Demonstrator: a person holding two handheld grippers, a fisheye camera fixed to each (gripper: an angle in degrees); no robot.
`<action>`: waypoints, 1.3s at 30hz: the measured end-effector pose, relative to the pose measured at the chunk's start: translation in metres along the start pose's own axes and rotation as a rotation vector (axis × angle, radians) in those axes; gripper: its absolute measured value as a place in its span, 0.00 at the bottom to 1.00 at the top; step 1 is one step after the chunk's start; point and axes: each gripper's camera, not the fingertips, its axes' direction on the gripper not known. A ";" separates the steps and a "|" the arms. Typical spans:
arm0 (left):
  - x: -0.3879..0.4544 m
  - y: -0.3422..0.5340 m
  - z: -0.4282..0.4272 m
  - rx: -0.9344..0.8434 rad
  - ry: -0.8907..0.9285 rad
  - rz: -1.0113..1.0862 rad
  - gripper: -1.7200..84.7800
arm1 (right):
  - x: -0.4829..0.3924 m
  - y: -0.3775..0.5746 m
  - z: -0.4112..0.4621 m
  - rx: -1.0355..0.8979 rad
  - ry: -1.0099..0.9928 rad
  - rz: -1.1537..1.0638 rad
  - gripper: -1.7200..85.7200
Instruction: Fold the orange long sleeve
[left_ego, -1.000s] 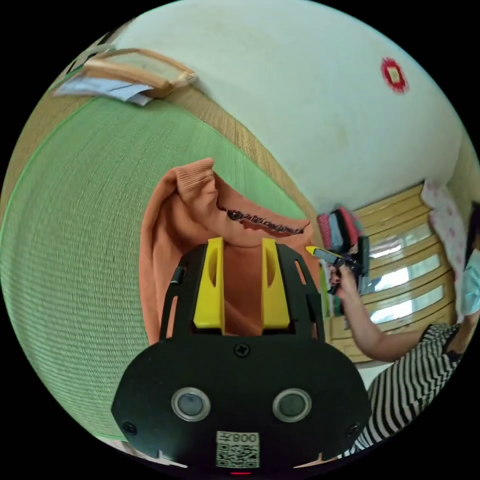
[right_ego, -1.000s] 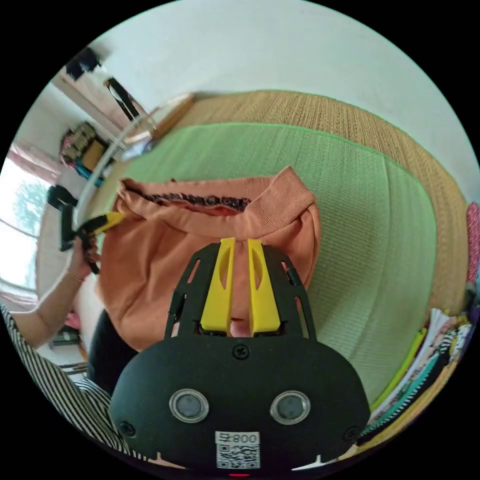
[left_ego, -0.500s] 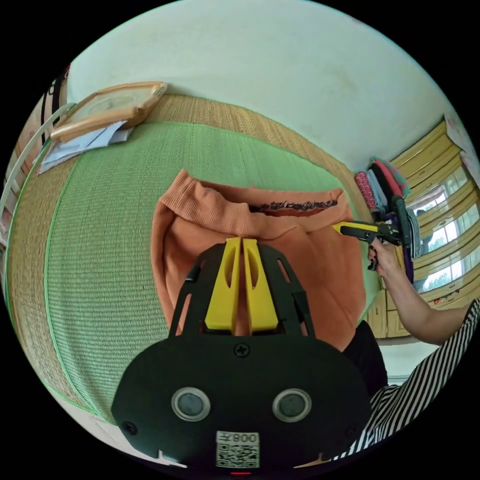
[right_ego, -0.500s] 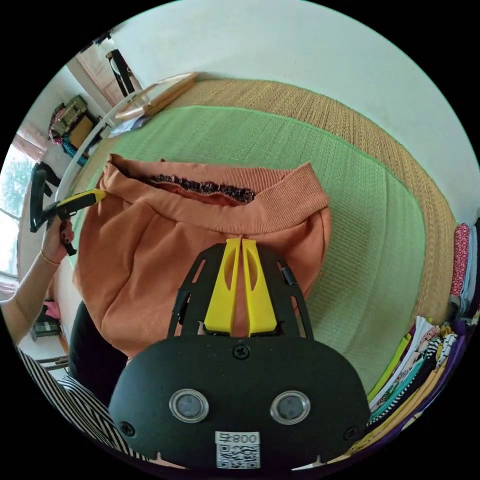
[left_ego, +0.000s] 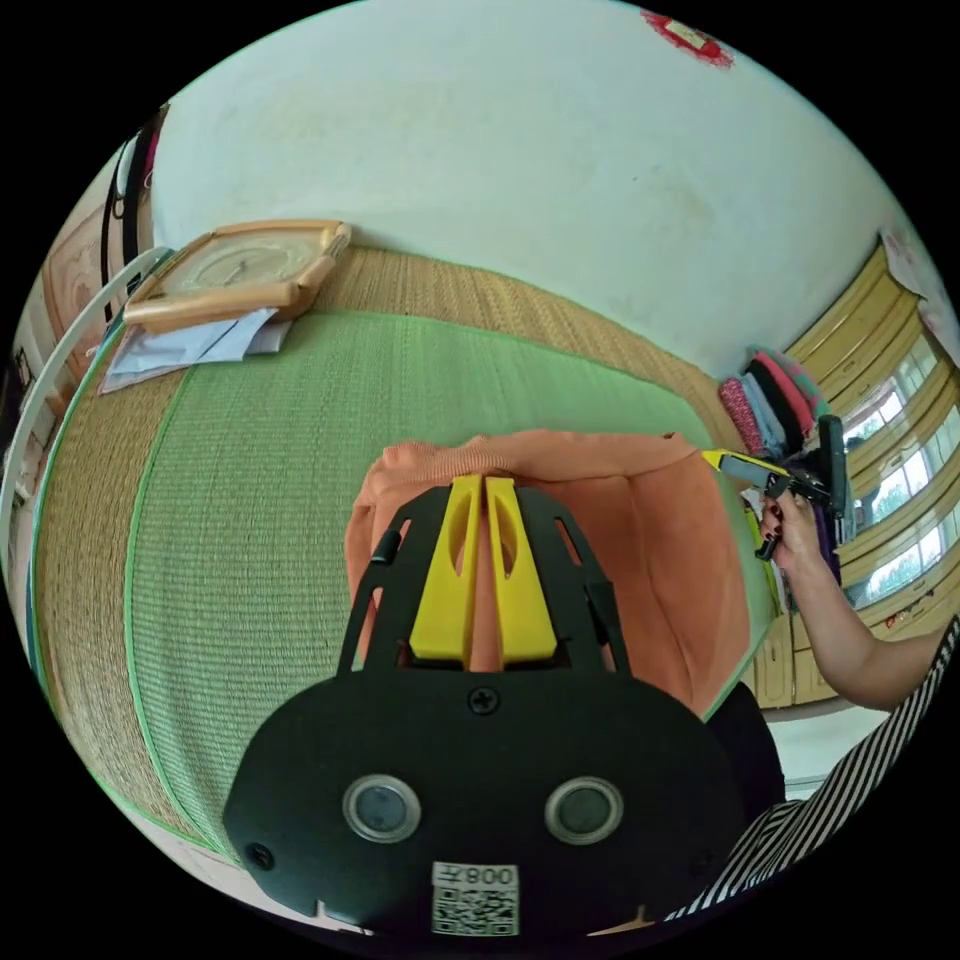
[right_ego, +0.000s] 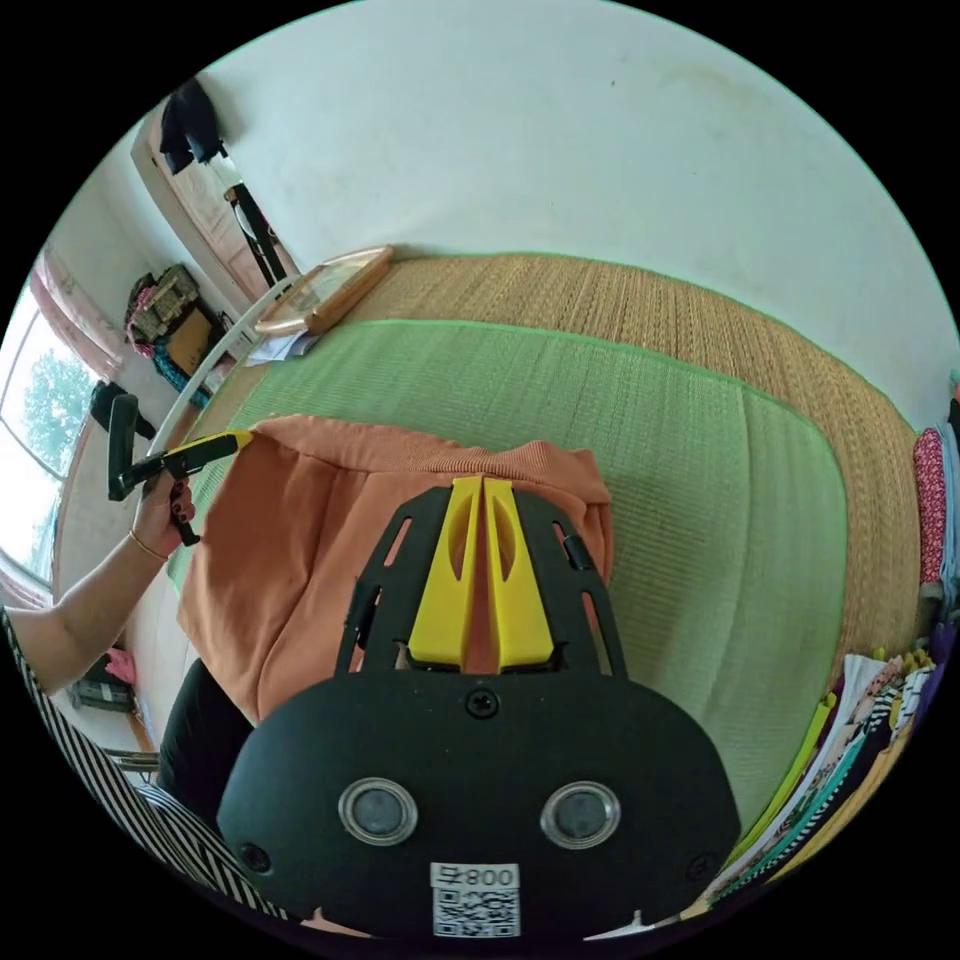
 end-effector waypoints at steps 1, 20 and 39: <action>-0.002 -0.002 0.008 -0.029 0.006 -0.016 0.03 | 0.005 -0.001 0.018 -0.035 0.006 0.005 0.02; -0.013 0.008 -0.027 0.054 0.103 -0.023 0.05 | 0.075 0.038 0.007 0.028 -0.140 0.062 0.02; -0.048 0.014 -0.003 -0.030 0.008 -0.084 0.02 | 0.075 0.055 0.024 0.000 -0.095 0.026 0.02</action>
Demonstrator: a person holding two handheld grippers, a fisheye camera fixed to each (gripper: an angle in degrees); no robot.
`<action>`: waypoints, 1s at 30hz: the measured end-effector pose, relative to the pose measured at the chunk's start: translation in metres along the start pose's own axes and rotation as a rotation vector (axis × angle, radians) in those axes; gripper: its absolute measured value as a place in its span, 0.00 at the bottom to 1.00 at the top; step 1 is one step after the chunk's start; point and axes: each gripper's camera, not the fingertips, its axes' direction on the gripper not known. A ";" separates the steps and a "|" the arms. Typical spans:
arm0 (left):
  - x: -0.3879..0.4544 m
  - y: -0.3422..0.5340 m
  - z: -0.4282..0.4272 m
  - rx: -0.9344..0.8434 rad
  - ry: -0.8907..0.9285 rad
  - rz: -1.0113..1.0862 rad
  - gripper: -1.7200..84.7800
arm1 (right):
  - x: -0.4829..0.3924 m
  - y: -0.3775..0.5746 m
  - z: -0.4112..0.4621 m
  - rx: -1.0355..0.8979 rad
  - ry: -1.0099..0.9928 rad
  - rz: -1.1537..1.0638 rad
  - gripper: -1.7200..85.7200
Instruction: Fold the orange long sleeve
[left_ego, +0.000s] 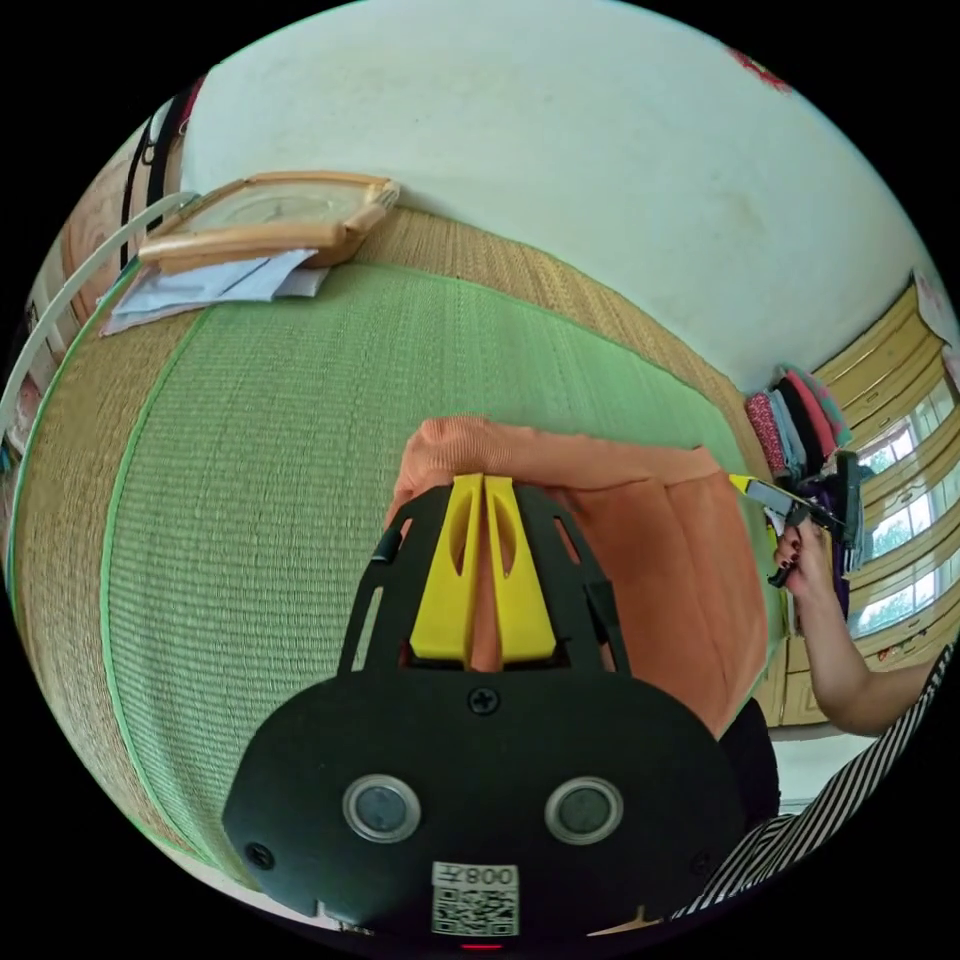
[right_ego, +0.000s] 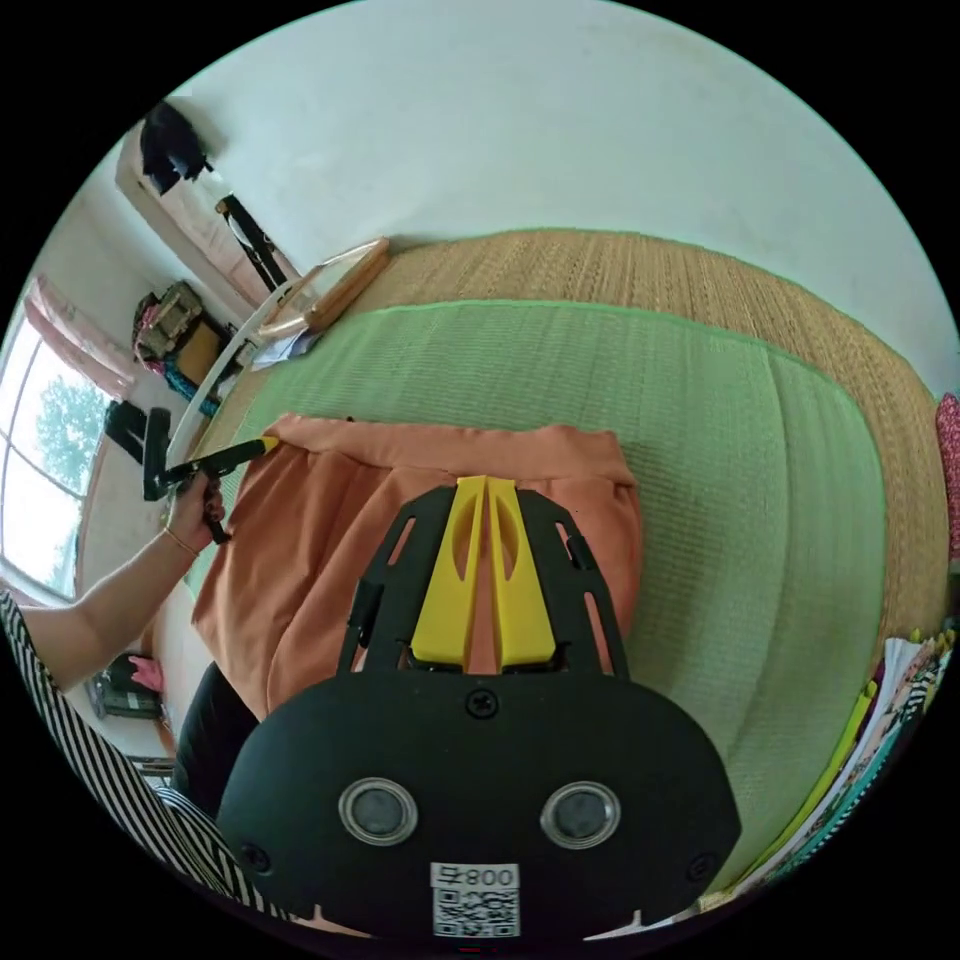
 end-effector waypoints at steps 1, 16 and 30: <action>-0.003 0.001 -0.001 0.017 0.024 -0.026 0.02 | -0.017 -0.001 0.002 0.001 -0.070 -0.050 0.02; 0.018 0.014 0.027 -0.028 0.165 0.119 0.02 | -0.037 -0.010 0.038 -0.091 -0.068 -0.145 0.02; -0.007 0.046 0.055 -0.067 0.114 0.135 0.02 | 0.099 0.042 -0.011 -0.017 0.005 0.143 0.02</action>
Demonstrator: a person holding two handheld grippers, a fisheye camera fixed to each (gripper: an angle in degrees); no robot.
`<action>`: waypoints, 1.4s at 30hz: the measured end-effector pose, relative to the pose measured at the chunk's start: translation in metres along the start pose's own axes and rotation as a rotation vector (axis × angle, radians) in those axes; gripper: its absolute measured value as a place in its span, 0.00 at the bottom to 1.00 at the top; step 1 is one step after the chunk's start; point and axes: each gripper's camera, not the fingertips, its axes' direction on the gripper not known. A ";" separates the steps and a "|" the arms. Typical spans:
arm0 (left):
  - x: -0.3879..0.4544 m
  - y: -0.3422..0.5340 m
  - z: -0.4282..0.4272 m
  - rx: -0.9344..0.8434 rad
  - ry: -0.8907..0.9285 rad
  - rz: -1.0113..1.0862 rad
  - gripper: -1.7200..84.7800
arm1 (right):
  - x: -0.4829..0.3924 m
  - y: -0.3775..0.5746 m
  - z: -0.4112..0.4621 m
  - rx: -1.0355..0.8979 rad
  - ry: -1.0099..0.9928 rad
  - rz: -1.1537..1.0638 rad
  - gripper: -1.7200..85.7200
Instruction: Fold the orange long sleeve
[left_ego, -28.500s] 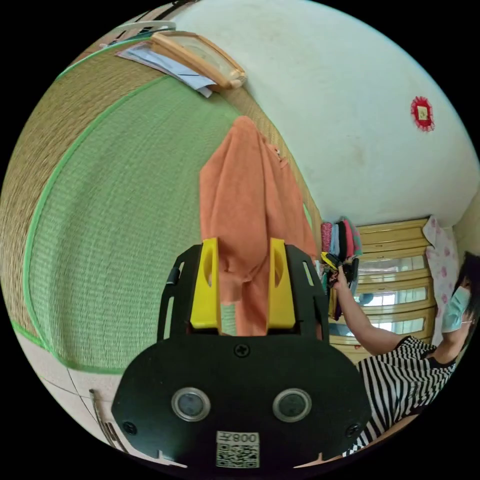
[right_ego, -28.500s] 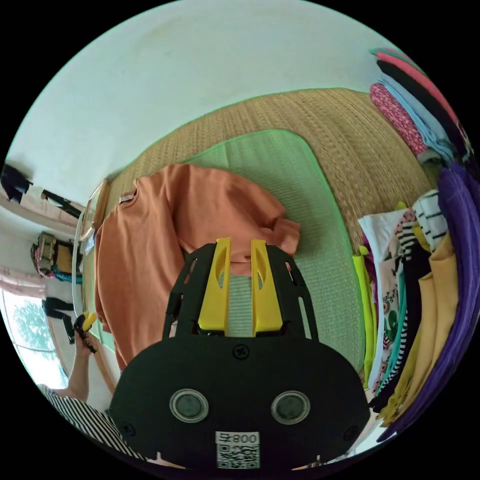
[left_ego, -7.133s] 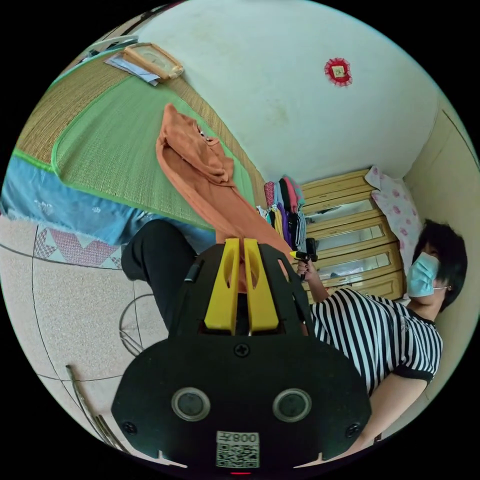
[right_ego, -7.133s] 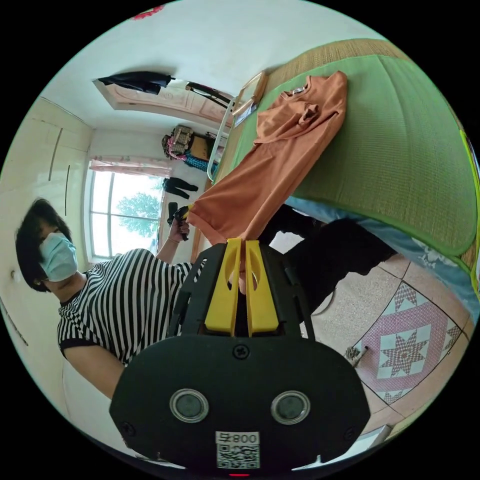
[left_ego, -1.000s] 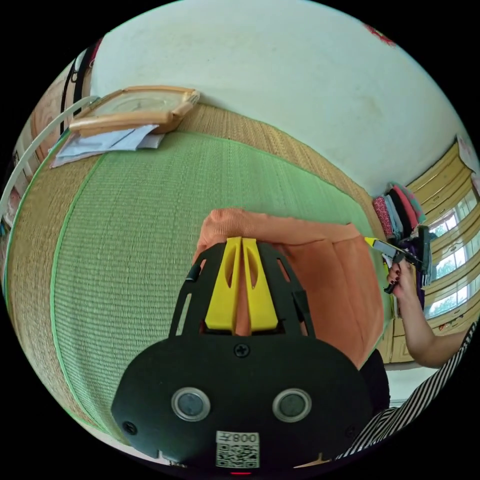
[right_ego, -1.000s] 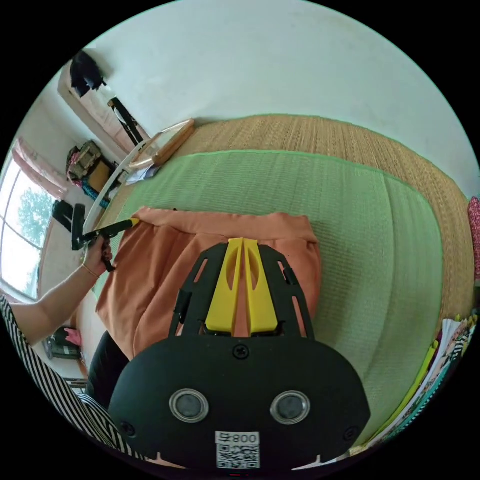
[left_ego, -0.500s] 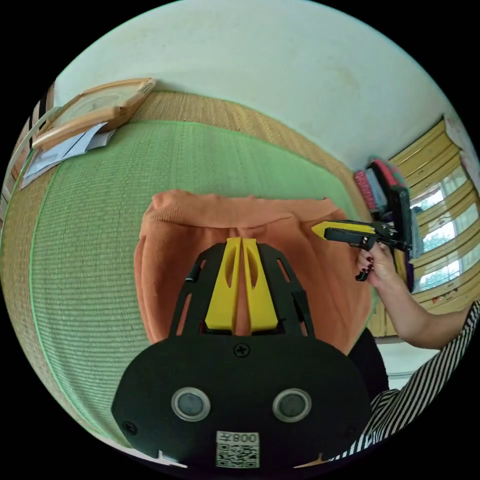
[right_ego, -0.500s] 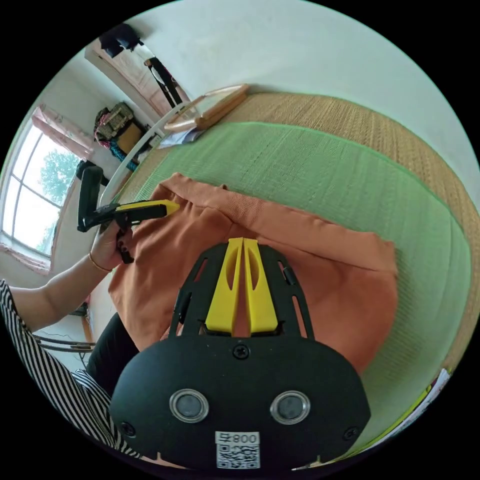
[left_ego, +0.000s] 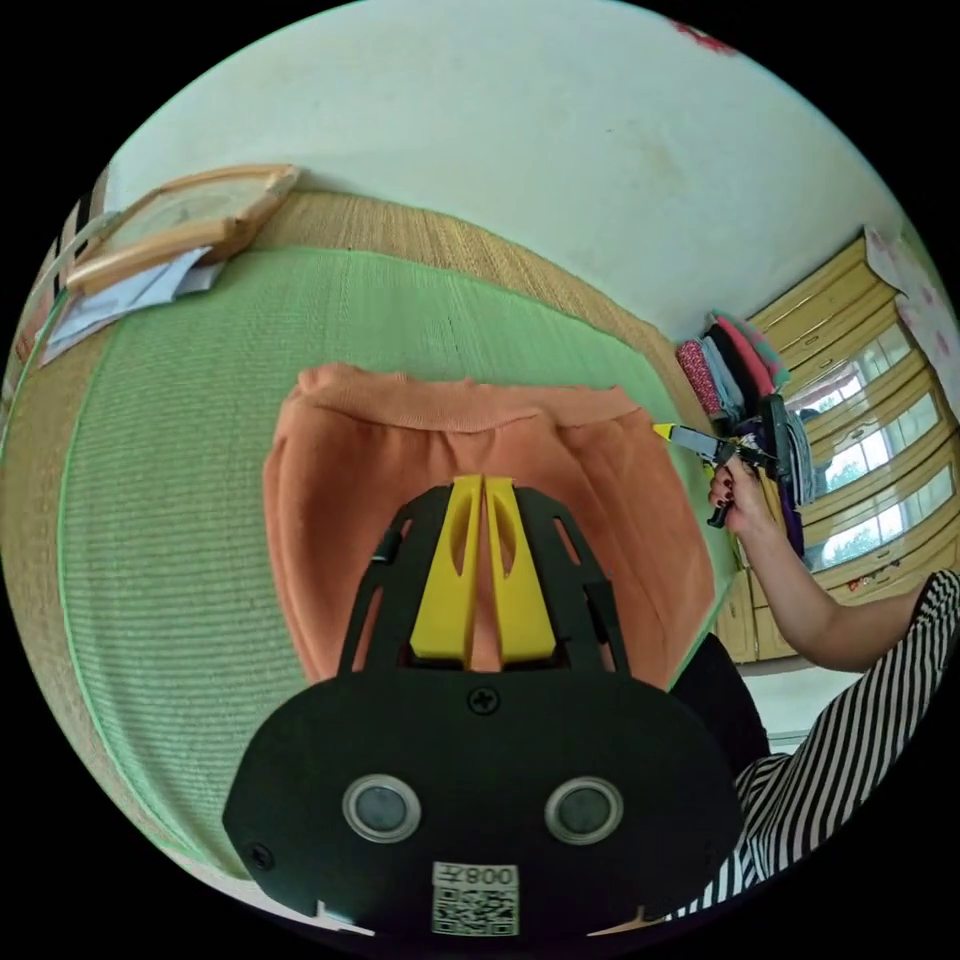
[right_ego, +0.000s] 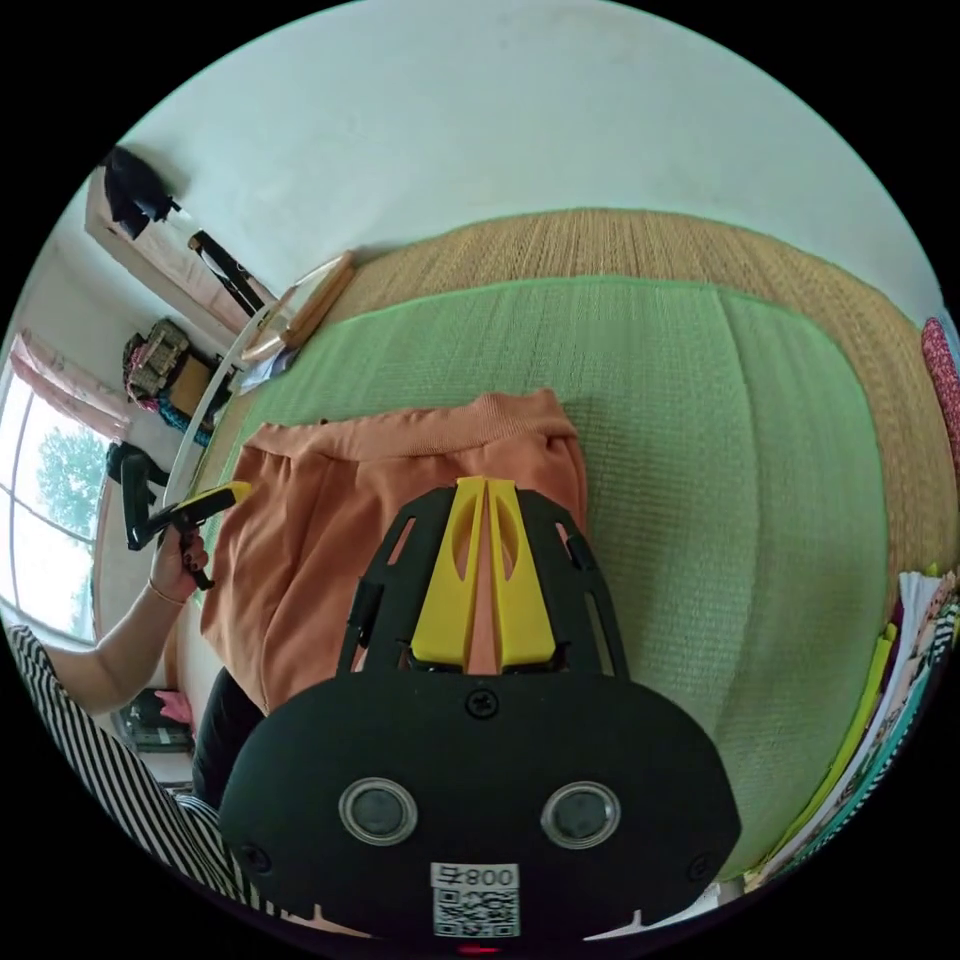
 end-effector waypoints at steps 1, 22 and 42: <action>-0.007 0.008 0.004 -0.017 -0.046 -0.020 0.02 | 0.012 0.000 0.013 -0.049 0.017 0.032 0.02; -0.054 0.115 0.046 0.014 -0.017 -0.148 0.02 | -0.124 0.034 -0.023 -0.109 -0.145 -0.238 0.02; -0.096 0.192 0.127 -0.112 0.026 -0.173 0.02 | -0.122 0.005 -0.080 -0.193 -0.114 -0.322 0.02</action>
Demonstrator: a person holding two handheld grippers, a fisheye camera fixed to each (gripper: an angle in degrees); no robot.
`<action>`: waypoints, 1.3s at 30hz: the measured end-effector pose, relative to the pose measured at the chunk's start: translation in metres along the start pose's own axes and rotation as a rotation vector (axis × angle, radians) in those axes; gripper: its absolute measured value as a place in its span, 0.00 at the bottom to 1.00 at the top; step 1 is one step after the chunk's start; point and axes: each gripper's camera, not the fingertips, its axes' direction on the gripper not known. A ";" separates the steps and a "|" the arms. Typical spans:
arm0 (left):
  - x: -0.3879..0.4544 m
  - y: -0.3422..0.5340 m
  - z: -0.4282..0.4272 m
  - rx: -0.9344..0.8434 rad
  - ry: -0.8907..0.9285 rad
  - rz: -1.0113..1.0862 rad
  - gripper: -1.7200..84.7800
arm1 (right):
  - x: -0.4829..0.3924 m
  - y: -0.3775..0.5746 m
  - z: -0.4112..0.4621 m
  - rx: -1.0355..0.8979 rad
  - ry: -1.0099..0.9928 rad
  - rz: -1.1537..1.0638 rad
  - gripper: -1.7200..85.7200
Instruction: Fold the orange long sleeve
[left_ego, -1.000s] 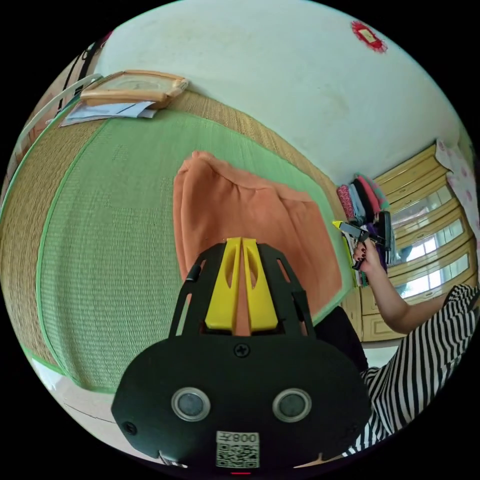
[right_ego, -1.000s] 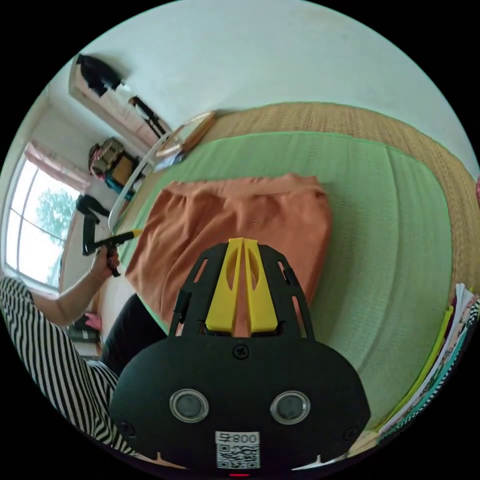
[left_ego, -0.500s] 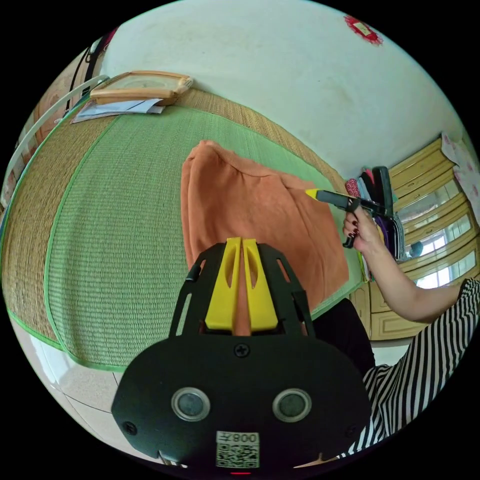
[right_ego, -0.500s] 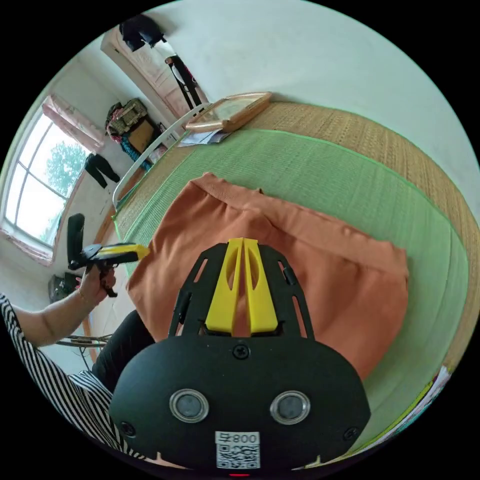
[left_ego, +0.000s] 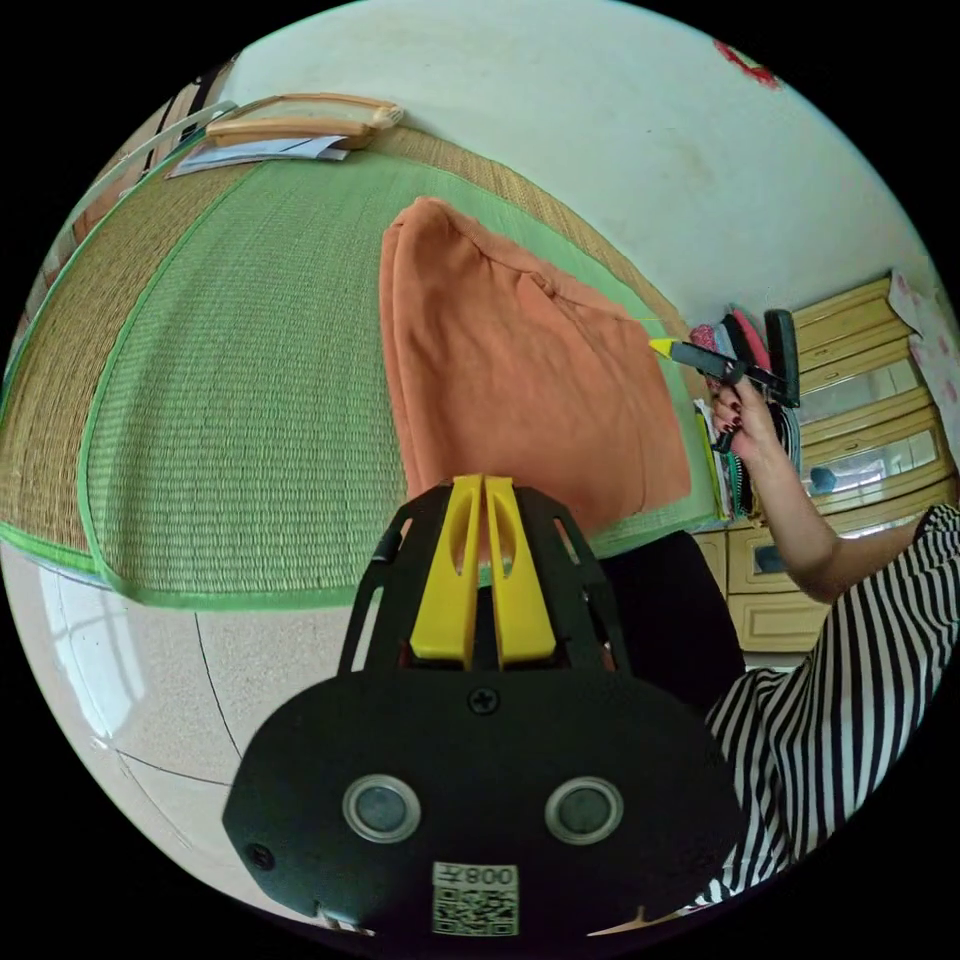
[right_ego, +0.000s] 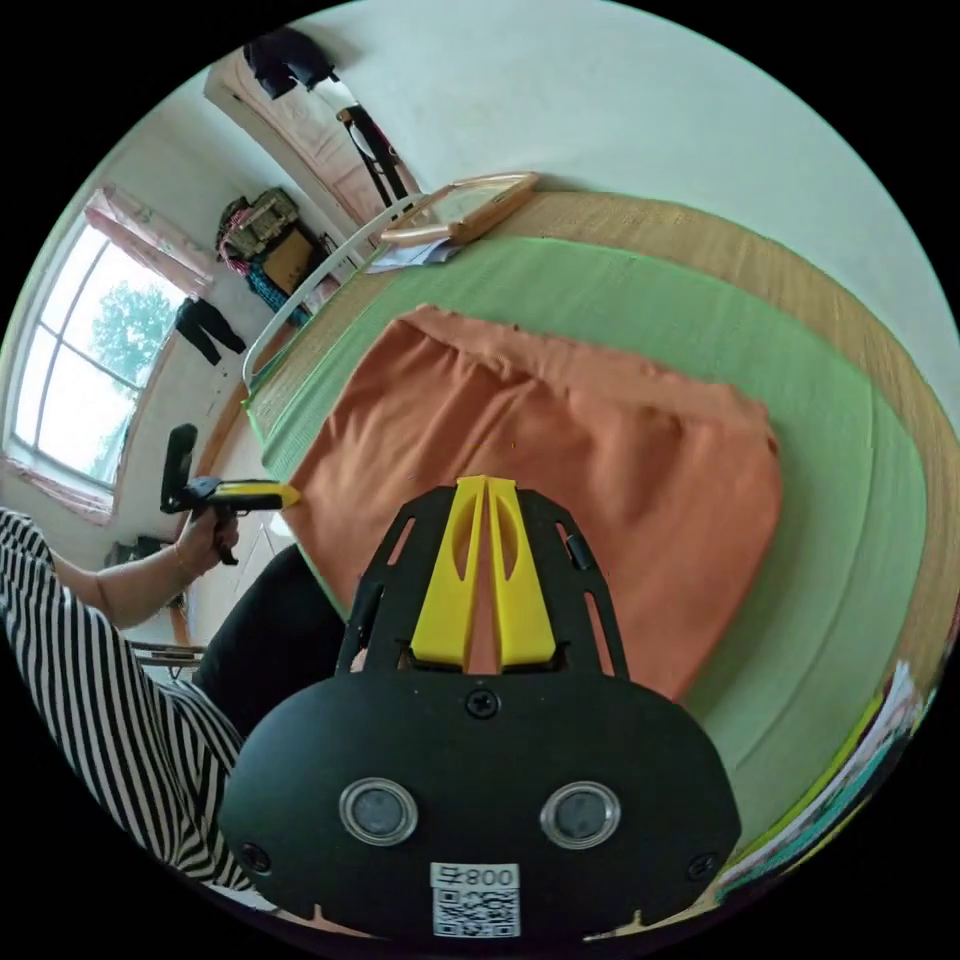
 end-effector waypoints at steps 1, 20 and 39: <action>-0.007 0.004 0.008 -0.011 -0.009 -0.006 0.02 | 0.007 0.037 -0.010 -0.022 0.014 0.057 0.02; -0.093 0.053 0.043 0.161 0.104 -0.276 0.10 | 0.023 0.091 -0.089 -0.008 0.012 0.197 0.02; -0.167 0.076 0.130 0.187 0.504 -0.473 0.08 | -0.027 -0.098 -0.063 -0.075 0.060 0.056 0.02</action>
